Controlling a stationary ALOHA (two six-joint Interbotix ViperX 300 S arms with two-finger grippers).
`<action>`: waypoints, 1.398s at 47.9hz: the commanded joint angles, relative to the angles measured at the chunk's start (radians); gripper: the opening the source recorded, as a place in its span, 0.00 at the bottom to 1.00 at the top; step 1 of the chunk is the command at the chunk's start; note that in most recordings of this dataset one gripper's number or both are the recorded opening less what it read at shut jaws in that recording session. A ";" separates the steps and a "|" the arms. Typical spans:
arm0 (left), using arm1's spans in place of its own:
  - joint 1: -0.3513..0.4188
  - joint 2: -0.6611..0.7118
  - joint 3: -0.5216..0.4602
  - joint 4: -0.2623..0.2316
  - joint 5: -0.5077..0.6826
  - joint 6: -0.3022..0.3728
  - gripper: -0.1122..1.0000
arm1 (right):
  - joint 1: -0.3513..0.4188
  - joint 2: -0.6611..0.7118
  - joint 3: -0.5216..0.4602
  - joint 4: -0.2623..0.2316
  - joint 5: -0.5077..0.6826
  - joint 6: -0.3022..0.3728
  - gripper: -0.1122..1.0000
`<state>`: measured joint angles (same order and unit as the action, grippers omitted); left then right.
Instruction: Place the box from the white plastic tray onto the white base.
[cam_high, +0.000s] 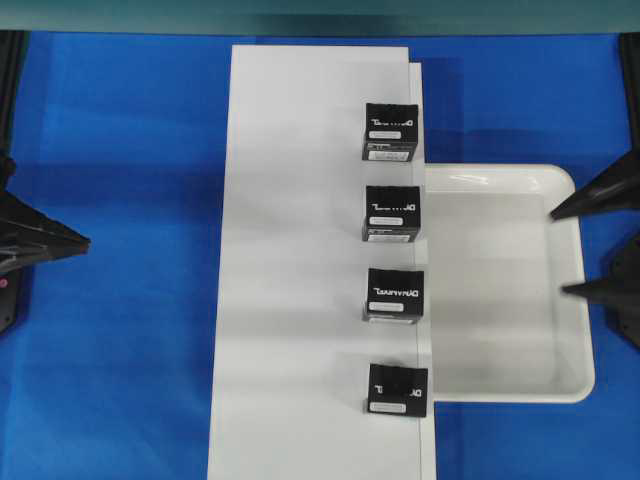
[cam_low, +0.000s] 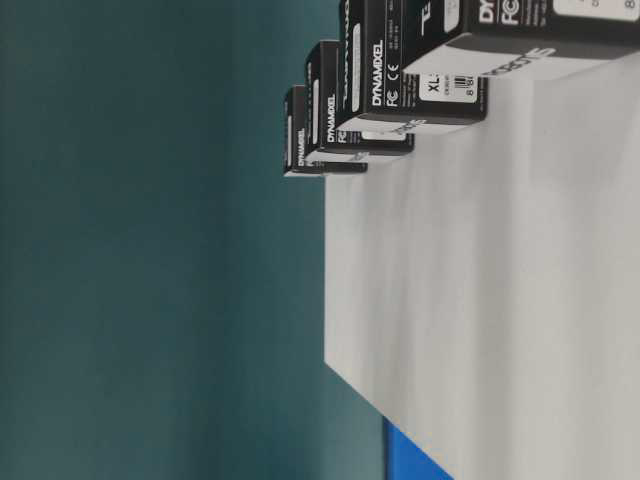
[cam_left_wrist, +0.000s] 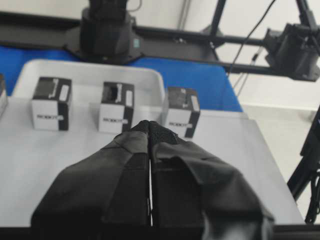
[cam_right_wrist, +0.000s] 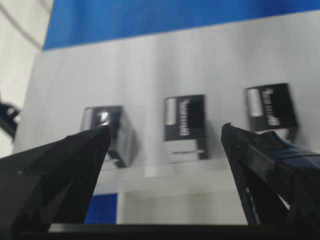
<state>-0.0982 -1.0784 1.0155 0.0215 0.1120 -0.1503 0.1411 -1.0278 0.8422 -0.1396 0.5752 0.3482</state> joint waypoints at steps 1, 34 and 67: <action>0.002 -0.002 -0.020 0.002 -0.003 0.006 0.06 | -0.029 -0.057 0.015 -0.003 -0.012 -0.002 0.97; 0.003 -0.012 -0.025 0.002 -0.018 0.005 0.06 | -0.160 -0.285 0.087 -0.008 -0.012 -0.008 0.97; 0.005 -0.025 -0.026 0.002 -0.003 -0.009 0.06 | -0.183 -0.298 0.169 -0.017 -0.144 -0.014 0.97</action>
<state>-0.0951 -1.1091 1.0155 0.0215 0.1089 -0.1580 -0.0460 -1.3300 1.0078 -0.1534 0.4556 0.3359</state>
